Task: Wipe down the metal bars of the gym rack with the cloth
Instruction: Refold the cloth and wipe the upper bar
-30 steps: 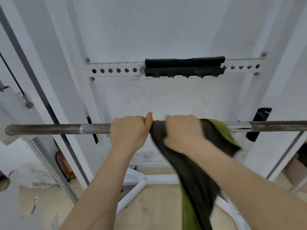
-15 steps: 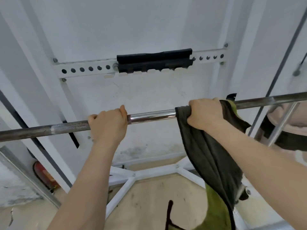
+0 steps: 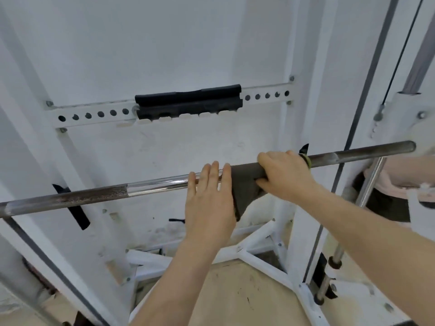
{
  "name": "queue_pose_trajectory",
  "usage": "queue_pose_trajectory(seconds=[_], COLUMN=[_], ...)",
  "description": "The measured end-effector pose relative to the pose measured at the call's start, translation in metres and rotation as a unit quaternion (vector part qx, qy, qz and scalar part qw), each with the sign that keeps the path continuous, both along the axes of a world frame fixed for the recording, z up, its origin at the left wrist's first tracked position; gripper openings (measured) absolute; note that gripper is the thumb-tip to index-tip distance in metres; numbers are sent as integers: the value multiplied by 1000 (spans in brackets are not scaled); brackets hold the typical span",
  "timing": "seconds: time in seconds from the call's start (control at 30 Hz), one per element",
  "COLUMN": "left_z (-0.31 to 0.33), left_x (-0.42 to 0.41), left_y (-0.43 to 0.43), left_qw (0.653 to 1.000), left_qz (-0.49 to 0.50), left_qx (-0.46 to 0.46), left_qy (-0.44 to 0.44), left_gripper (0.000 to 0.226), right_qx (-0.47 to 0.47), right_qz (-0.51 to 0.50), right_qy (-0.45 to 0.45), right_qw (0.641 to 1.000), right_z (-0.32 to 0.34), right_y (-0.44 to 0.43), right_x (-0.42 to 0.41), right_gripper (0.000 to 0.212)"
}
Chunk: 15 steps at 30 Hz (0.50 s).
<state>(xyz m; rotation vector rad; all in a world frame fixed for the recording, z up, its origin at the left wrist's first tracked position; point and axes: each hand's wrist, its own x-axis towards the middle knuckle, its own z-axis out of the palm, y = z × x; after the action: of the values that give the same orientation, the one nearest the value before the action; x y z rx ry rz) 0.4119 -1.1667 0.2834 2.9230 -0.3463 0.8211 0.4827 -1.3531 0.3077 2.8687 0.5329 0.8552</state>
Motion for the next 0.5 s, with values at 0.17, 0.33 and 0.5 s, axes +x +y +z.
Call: queue_pose_trajectory(seconds=[0.17,0.33,0.5], left_z=[1,4,37], left_x=[12,30,46], left_y=[-52,-62,-80], left_qw=[998,996,996], left_qz=[-53,-9,63], left_qx=[3,51,31], left_qy=[-37,-77,49], left_gripper=[68,43,41], right_qx=[-14,-22,-40], right_qz=[-47,64,155], right_qy=[160,190,27], right_qw=[986,979,987], right_z=[27,30,10], right_y=[-23,-25,-93], right_x=[15,23,19], right_gripper=[28,18,48])
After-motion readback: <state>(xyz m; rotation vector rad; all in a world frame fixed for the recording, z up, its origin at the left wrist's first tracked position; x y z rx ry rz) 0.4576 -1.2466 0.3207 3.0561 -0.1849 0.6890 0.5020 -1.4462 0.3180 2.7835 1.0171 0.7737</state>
